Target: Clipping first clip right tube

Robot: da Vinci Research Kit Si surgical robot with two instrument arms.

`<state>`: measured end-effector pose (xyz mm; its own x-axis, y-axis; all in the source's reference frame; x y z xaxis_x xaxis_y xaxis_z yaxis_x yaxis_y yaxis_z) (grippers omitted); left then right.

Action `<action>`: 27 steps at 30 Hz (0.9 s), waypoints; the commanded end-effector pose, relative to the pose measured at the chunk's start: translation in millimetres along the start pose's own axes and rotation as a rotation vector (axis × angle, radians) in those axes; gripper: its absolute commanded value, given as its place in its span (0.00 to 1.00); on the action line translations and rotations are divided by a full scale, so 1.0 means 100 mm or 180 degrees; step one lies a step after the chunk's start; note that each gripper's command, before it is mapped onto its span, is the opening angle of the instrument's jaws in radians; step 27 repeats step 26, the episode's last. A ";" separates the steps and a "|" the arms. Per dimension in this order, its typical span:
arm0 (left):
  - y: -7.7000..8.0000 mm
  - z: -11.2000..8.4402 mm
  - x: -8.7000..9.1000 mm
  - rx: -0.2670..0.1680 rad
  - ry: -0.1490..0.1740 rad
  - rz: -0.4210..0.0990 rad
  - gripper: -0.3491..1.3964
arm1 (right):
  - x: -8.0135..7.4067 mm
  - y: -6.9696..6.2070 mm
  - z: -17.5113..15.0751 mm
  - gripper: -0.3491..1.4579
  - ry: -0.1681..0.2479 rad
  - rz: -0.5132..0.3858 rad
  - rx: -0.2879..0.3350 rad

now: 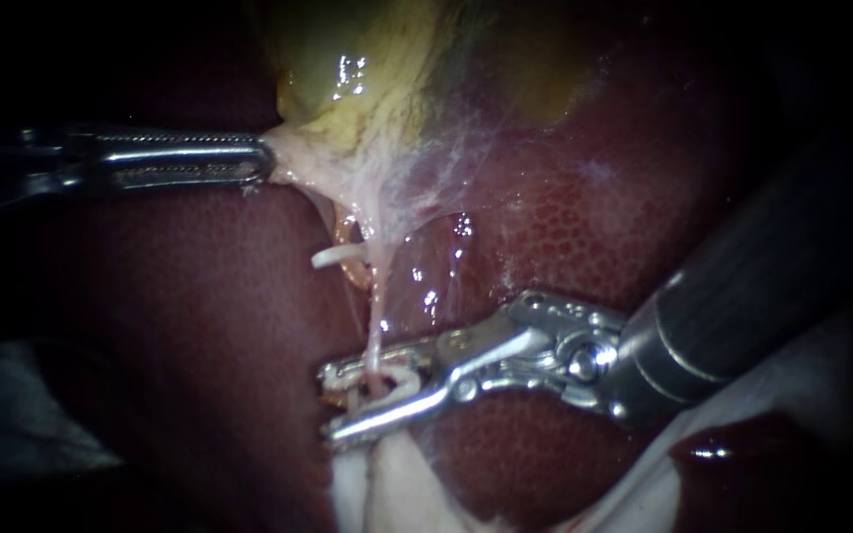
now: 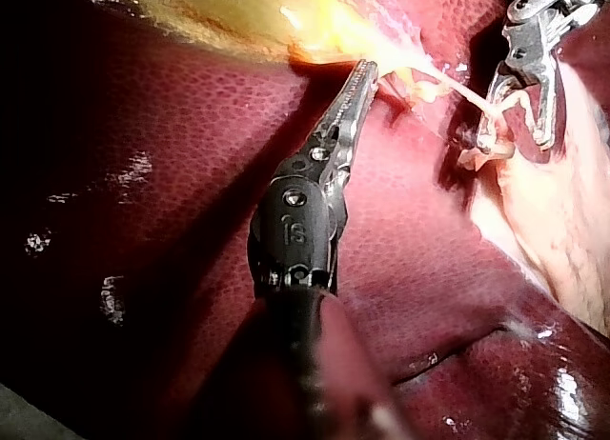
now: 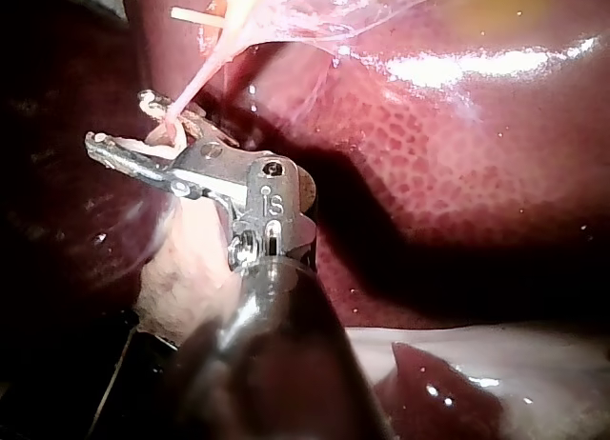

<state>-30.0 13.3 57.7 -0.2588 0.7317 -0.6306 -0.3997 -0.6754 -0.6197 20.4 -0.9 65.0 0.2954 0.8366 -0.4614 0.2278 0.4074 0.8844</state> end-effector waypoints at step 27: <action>0.000 0.000 0.000 0.0008 0.0001 0.0000 0.00 | -0.005 -0.004 -0.006 0.00 -0.0015 0.0136 0.0018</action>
